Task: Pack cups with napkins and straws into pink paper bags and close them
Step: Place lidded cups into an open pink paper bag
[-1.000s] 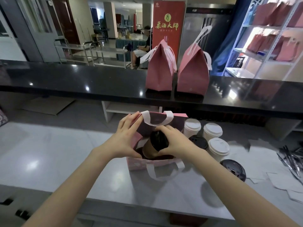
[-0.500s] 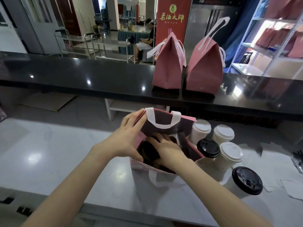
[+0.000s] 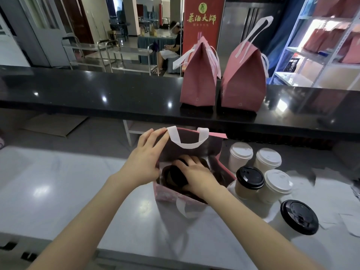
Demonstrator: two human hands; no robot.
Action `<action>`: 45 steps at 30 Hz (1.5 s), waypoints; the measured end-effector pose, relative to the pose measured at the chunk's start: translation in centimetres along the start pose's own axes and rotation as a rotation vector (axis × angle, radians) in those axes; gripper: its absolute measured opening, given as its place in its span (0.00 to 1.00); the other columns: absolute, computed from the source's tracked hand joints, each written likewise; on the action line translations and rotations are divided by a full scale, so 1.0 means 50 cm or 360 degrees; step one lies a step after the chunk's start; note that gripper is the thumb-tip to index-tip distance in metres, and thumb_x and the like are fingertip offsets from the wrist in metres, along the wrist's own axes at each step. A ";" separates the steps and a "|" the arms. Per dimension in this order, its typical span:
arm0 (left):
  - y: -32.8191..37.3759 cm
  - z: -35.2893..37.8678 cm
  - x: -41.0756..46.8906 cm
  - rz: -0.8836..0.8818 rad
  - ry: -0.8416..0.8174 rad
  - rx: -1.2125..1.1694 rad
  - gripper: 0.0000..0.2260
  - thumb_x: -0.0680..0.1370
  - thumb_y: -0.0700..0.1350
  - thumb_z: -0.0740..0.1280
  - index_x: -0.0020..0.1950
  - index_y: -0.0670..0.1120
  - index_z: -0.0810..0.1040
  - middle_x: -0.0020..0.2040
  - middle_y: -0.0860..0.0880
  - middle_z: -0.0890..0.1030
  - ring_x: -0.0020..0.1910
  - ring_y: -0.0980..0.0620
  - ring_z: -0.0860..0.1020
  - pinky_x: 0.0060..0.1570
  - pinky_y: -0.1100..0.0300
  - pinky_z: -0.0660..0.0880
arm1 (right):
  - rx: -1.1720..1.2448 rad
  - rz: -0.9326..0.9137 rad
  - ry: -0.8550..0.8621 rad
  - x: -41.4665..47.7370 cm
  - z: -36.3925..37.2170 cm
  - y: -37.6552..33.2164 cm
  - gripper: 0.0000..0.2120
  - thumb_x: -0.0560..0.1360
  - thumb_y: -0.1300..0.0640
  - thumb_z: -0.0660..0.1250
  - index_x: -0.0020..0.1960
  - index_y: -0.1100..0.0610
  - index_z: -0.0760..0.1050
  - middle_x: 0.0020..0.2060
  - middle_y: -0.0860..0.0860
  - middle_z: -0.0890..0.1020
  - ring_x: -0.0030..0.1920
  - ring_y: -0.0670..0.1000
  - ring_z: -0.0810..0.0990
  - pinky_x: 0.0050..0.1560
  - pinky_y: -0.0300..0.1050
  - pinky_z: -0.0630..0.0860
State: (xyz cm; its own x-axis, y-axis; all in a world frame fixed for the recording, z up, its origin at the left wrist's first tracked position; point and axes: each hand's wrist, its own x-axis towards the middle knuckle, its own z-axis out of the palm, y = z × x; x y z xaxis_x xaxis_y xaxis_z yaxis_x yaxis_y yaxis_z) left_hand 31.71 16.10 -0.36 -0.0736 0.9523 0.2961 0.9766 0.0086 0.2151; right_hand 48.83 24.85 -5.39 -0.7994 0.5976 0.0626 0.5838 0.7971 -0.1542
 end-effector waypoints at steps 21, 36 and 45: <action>-0.018 -0.028 -0.001 0.0202 -0.0249 0.0038 0.62 0.58 0.46 0.78 0.76 0.57 0.33 0.75 0.60 0.39 0.73 0.53 0.42 0.43 0.70 0.70 | -0.0124 -0.0060 -0.0255 0.084 0.050 -0.036 0.23 0.78 0.57 0.61 0.71 0.48 0.61 0.74 0.53 0.56 0.75 0.58 0.50 0.72 0.58 0.60; -0.083 0.009 0.071 0.0011 -0.0074 -0.0441 0.54 0.64 0.54 0.75 0.78 0.58 0.41 0.73 0.63 0.47 0.72 0.53 0.47 0.66 0.47 0.65 | -0.0211 -0.0147 0.0055 0.033 -0.057 0.008 0.25 0.75 0.51 0.67 0.70 0.51 0.67 0.72 0.53 0.66 0.69 0.56 0.67 0.67 0.53 0.68; -0.076 0.045 0.102 -0.0094 0.0147 -0.0522 0.50 0.66 0.49 0.76 0.79 0.53 0.48 0.72 0.58 0.52 0.71 0.48 0.52 0.69 0.42 0.64 | -0.0190 0.0582 0.0553 -0.182 -0.107 0.199 0.15 0.77 0.53 0.65 0.62 0.54 0.76 0.60 0.51 0.77 0.59 0.55 0.74 0.58 0.48 0.72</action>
State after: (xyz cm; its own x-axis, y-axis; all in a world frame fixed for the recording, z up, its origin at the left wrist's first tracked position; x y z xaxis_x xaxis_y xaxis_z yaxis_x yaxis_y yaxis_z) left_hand 28.08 21.61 -1.78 -0.1607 0.9213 0.3541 0.8541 -0.0500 0.5178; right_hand 62.68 27.82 -2.23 -0.4575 0.8165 0.3523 0.8446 0.5229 -0.1151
